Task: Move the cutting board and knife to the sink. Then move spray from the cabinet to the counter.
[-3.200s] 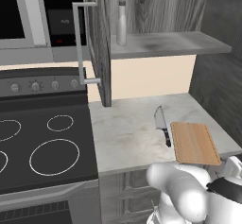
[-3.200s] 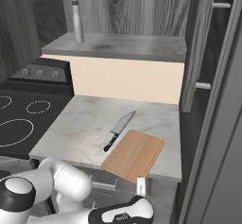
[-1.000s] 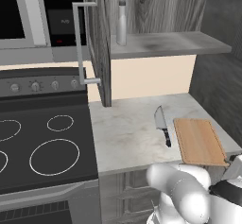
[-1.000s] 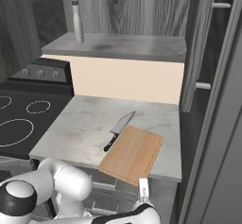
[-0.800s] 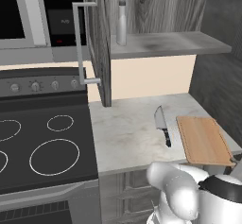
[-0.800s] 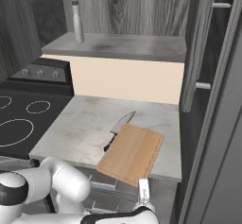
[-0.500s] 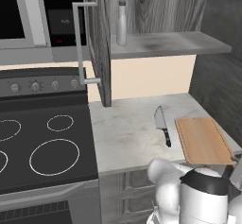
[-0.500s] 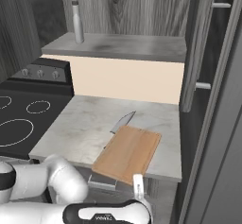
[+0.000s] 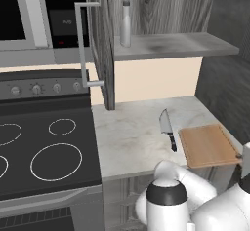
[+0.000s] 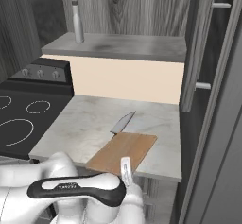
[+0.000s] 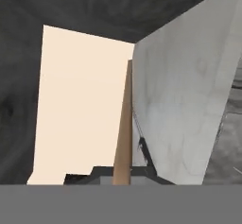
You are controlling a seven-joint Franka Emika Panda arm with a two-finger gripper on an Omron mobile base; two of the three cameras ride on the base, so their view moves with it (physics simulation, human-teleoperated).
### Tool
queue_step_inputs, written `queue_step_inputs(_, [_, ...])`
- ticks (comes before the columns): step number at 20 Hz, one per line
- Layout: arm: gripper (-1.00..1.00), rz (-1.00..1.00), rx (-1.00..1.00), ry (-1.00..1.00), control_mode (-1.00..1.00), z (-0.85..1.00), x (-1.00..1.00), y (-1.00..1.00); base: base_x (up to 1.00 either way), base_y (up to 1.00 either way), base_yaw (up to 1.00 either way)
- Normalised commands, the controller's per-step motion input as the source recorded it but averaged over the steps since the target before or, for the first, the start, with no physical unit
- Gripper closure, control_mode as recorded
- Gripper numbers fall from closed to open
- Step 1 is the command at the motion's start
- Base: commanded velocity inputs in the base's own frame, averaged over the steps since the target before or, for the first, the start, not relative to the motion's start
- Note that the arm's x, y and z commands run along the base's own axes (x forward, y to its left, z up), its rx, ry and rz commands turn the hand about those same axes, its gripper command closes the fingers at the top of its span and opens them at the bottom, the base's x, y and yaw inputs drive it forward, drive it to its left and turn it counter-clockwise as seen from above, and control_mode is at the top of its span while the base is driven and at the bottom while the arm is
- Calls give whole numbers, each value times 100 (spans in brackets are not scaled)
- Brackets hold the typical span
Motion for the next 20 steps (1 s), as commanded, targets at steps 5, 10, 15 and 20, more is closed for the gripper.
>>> queue_step_inputs(5, [100, -6, -8, 12, -100, 65, 0, 0, 0, 0, 0])
queue_step_inputs(10, [100, -5, -6, 19, -100, 45, 0, 1, 0, 0, 0])
queue_step_inputs(15, [100, -1, -1, 34, -100, 40, 0, 0, 0, 0, 0])
queue_step_inputs(20, [100, 0, 0, 31, -100, 44, 6, 0, 0, 0, 0])
